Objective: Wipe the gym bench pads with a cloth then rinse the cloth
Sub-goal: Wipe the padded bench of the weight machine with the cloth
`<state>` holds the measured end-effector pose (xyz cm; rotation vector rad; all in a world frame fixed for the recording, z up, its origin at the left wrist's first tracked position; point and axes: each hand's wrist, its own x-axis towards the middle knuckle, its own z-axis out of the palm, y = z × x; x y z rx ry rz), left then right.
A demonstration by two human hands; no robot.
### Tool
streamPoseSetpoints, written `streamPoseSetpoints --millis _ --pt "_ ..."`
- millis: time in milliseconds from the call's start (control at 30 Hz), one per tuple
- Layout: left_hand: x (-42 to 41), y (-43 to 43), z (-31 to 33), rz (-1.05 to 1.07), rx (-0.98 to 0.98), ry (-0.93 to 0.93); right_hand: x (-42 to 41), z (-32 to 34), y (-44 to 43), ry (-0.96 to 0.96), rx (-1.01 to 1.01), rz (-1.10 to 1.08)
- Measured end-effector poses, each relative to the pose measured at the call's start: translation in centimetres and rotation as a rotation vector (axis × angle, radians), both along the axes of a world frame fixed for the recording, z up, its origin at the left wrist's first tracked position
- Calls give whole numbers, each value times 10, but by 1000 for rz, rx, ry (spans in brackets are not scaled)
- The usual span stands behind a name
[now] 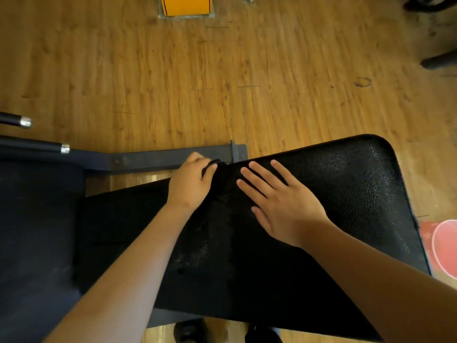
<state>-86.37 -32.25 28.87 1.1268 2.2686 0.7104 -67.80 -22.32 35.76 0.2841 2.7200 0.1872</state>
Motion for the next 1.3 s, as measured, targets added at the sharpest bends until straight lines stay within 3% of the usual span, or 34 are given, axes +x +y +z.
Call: streamPoseSetpoints --millis 67,167,300,500,667,900,1100,1300 --pt "11 -16 -8 125 43 94 0 -1 0 -2 2 2" --pt "50 -22 -1 247 182 55 1 -2 0 -6 11 8" --pt "93 -23 11 93 283 -1 0 -2 0 0 22 27" --pt "65 -42 -14 -12 214 303 0 -1 -1 -2 45 22" --pt "79 -38 -9 190 195 201 1 -2 -1 -2 50 15" --pt "70 -48 -10 1 188 246 0 0 -2 2 34 9" --pt "62 -52 -19 260 150 172 0 0 -1 4 48 12" --pt "106 -48 -3 178 239 118 -1 1 -3 7 52 4"
